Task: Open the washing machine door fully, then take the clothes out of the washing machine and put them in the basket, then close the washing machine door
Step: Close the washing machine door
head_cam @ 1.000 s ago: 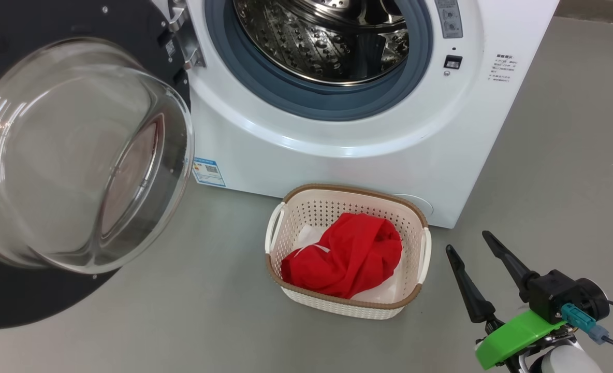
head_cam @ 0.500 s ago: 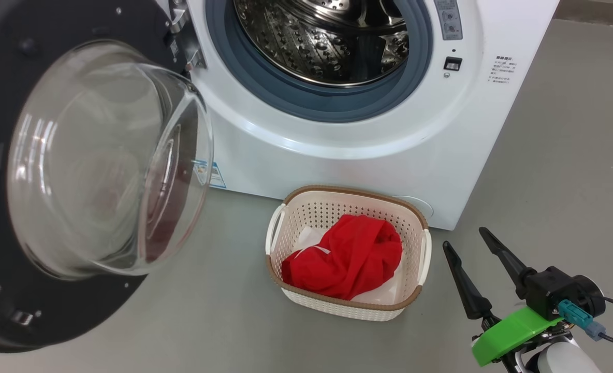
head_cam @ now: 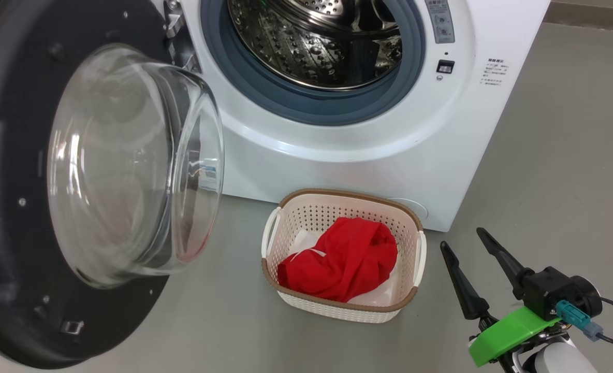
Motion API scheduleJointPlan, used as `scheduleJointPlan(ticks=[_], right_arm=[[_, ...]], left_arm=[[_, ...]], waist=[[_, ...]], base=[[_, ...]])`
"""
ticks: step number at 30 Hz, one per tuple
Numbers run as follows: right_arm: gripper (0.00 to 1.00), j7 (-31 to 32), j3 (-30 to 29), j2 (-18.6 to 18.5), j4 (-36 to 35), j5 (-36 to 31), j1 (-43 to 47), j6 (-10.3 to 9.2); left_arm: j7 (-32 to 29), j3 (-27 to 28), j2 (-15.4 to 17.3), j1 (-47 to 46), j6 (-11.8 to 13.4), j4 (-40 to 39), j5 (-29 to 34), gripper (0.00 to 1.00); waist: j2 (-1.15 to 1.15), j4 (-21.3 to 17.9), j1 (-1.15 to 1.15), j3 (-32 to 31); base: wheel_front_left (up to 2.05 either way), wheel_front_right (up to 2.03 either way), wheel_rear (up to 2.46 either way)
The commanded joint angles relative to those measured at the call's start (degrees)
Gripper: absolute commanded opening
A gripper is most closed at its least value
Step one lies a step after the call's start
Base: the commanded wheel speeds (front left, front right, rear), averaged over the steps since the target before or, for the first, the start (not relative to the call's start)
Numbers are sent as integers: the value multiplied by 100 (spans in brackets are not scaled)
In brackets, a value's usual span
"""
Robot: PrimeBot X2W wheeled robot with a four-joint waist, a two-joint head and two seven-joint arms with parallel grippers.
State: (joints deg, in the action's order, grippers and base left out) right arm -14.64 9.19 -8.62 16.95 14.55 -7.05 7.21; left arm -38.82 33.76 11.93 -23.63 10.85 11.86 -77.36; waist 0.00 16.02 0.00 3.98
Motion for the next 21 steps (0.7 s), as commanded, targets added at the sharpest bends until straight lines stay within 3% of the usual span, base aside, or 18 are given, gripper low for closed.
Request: scheduleJointPlan(ticks=[1,9,21], right_arm=[[100,-36,101,-2,-130,61,-84,28],[100,-36,76,50,-140,71,-98,28],[100,-36,45,101,-126,76,-107,28]], left_arm=[[-106,60,141,51,45,-296,-78,0],[-241,-52,-283,373,331,-1187,-170,0],[-375,-271,-610,687,621,-2010,-213,0]], waist=[[0,-16,0,9],[0,-120,0,33],[0,-412,0,50]], base=[[0,0,0],[0,0,0],[0,0,0]])
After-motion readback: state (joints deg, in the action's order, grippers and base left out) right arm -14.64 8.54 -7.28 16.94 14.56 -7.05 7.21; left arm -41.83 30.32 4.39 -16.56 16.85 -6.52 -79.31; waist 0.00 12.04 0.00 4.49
